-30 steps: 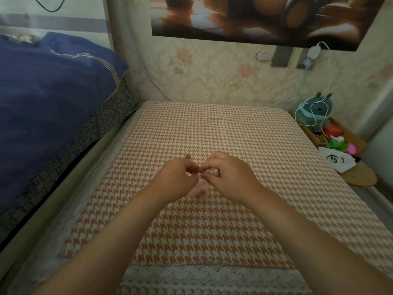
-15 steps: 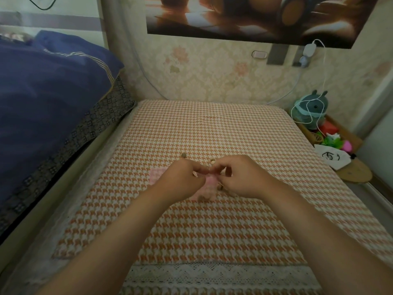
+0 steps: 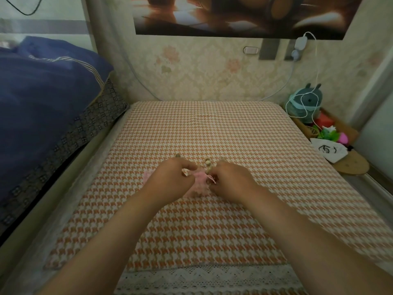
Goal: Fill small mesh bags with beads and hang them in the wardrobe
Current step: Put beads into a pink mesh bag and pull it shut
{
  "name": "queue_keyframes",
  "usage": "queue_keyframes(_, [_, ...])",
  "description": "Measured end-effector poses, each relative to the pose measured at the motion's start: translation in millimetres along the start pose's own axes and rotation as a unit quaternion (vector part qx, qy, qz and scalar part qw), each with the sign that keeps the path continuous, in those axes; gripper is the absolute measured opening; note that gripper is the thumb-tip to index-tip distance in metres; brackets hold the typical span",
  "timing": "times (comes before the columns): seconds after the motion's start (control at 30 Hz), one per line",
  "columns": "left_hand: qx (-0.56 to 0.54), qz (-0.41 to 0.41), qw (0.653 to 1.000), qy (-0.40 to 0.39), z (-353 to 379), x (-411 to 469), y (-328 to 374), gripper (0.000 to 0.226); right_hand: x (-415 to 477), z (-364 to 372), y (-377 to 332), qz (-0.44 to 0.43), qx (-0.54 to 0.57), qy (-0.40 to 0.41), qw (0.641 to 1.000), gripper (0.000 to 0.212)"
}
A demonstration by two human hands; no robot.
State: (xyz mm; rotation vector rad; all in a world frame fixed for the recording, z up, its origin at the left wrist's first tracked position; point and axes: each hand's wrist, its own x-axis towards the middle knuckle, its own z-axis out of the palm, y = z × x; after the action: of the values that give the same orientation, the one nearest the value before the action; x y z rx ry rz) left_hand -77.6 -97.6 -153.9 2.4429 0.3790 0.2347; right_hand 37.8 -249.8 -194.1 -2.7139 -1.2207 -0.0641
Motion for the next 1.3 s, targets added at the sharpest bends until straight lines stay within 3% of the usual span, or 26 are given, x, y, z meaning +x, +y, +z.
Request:
queue_keyframes(0.27, [0.001,-0.004,1.000,-0.009,-2.7,-1.1,-2.8,0.031,1.2,-2.6,-7.9,-0.006,-0.007,0.006,1.000,0.020])
queue_keyframes(0.37, [0.003,0.006,1.000,-0.007,-2.5,-0.1,-2.4,0.032,-0.2,-18.2,-6.4,0.035,0.079,0.068,0.994,0.015])
queue_keyframes(0.5, [-0.017,0.023,1.000,-0.009,-2.2,-0.4,0.2,0.032,-6.8,-36.0,-19.6,0.043,0.232,0.156,0.959,0.014])
queue_keyframes(0.6, [-0.025,0.036,0.999,-0.009,-2.9,0.1,0.6,0.028,-15.7,-39.5,-35.7,0.004,0.266,0.146,0.953,0.011])
queue_keyframes(0.8, [-0.052,0.035,0.998,-0.029,-0.8,0.1,-0.5,0.028,-15.3,-31.9,-36.0,-0.048,0.137,0.116,0.983,0.015])
queue_keyframes(1.03, [-0.048,0.028,0.998,-0.021,-1.3,0.6,-5.1,0.033,-14.8,-33.4,-24.7,-0.048,0.102,0.029,0.993,0.021])
queue_keyframes(1.1, [-0.045,0.023,0.999,-0.019,-0.4,2.0,-6.3,0.031,-15.1,-34.9,-19.7,-0.040,0.137,0.004,0.990,0.020])
queue_keyframes(1.3, [-0.061,0.040,0.997,-0.010,6.2,7.4,0.0,0.025,-18.9,-44.6,2.4,0.020,0.282,0.035,0.958,0.032])
